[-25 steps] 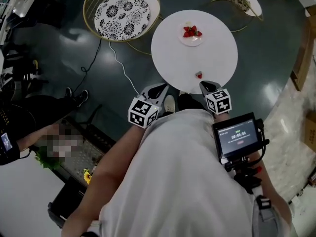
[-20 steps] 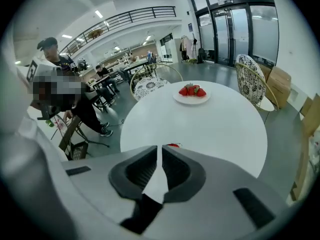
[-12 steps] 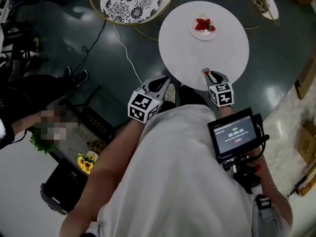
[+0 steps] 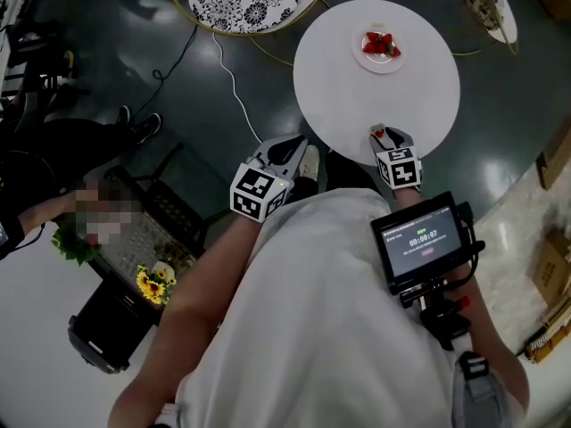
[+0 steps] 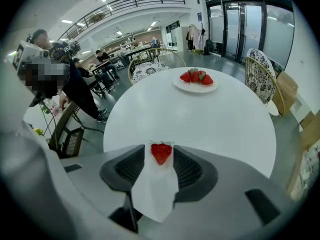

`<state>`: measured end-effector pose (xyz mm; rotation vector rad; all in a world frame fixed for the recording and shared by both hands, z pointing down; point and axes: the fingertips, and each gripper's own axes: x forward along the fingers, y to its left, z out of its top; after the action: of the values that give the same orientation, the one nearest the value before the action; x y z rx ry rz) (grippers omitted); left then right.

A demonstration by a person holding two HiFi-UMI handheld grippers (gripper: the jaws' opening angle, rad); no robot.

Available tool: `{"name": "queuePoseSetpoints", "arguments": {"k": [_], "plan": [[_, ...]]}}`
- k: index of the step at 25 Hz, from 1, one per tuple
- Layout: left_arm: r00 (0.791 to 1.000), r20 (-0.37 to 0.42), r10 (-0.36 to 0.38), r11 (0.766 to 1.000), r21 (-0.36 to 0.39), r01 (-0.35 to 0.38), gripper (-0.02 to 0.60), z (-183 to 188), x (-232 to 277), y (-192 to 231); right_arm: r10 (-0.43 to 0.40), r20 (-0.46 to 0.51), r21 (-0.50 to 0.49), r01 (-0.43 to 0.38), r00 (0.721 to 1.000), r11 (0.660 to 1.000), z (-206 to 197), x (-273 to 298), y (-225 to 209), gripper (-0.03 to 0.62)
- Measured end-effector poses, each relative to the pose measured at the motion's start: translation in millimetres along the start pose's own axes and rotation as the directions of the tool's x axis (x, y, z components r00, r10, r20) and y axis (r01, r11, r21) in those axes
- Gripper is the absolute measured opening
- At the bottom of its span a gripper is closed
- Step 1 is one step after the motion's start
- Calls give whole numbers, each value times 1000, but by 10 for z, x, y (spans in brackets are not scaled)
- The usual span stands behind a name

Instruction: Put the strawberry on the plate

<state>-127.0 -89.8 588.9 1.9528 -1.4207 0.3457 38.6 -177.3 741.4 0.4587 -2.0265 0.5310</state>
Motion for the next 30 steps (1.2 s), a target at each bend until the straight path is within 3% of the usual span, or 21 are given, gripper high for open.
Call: {"name": "queuePoseSetpoints", "arguments": {"k": [16, 30], "plan": [[1000, 4, 18, 1000, -13, -18, 6, 40, 87, 36, 29, -26, -14, -29, 999, 999, 24, 67, -89, 147], [998, 32, 46, 998, -43, -44, 6, 88, 91, 51, 43, 35, -77, -41, 998, 996, 530, -46, -371, 147]]}}
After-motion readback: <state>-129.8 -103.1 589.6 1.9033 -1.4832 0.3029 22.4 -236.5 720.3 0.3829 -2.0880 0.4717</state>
